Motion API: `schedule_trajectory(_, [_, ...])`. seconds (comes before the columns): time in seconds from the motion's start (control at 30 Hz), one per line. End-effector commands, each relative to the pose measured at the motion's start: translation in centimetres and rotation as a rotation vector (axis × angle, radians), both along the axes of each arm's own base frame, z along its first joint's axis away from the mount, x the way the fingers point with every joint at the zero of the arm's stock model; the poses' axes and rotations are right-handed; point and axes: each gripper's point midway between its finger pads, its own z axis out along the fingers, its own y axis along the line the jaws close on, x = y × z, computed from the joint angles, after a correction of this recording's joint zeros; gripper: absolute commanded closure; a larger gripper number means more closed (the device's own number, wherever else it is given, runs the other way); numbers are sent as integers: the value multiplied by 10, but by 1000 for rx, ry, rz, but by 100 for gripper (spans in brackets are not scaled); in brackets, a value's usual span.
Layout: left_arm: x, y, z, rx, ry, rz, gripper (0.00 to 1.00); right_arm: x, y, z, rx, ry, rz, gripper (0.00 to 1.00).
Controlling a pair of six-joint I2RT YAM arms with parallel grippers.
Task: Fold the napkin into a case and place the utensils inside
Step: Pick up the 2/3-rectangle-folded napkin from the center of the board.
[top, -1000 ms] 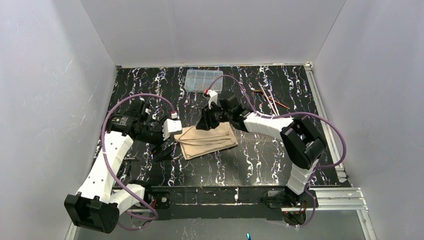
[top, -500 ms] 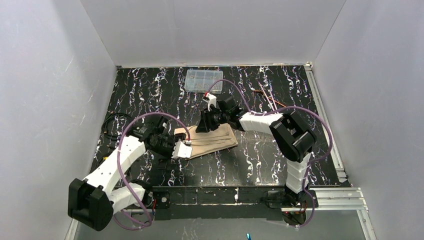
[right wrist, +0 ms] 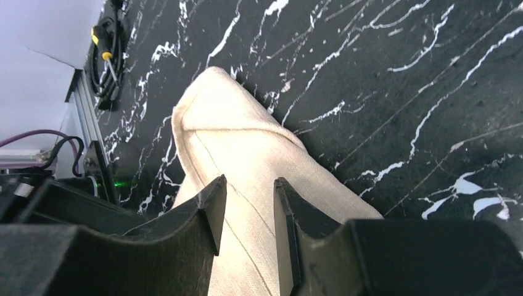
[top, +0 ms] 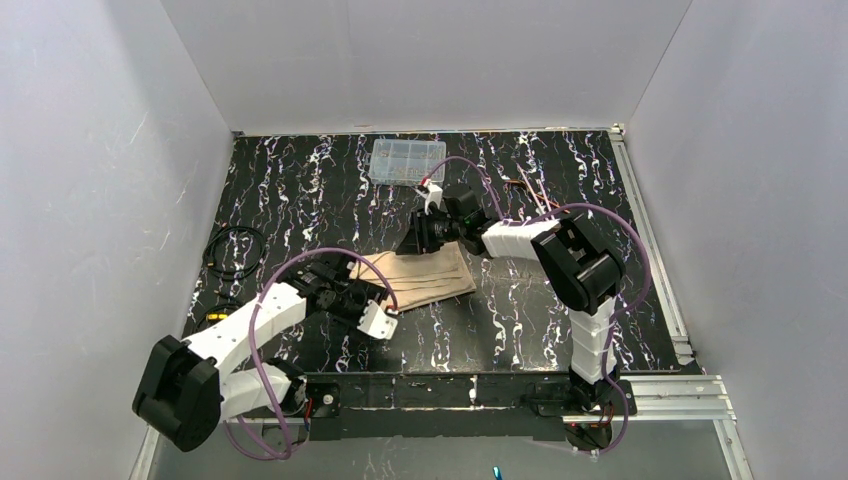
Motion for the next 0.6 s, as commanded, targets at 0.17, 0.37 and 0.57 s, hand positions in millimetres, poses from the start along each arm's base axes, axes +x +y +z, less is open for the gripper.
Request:
schedule_trajectory(0.17, [-1, -1, -24, 35, -48, -95, 39, 5, 13, 23, 120, -53, 20, 60])
schedule_trajectory(0.37, [10, -3, -39, 63, -104, -123, 44, 4, 17, 13, 135, -20, 21, 62])
schedule_trajectory(0.57, [17, -2, -48, 91, -126, -133, 62, -2, 13, 0, 119, 1, 23, 64])
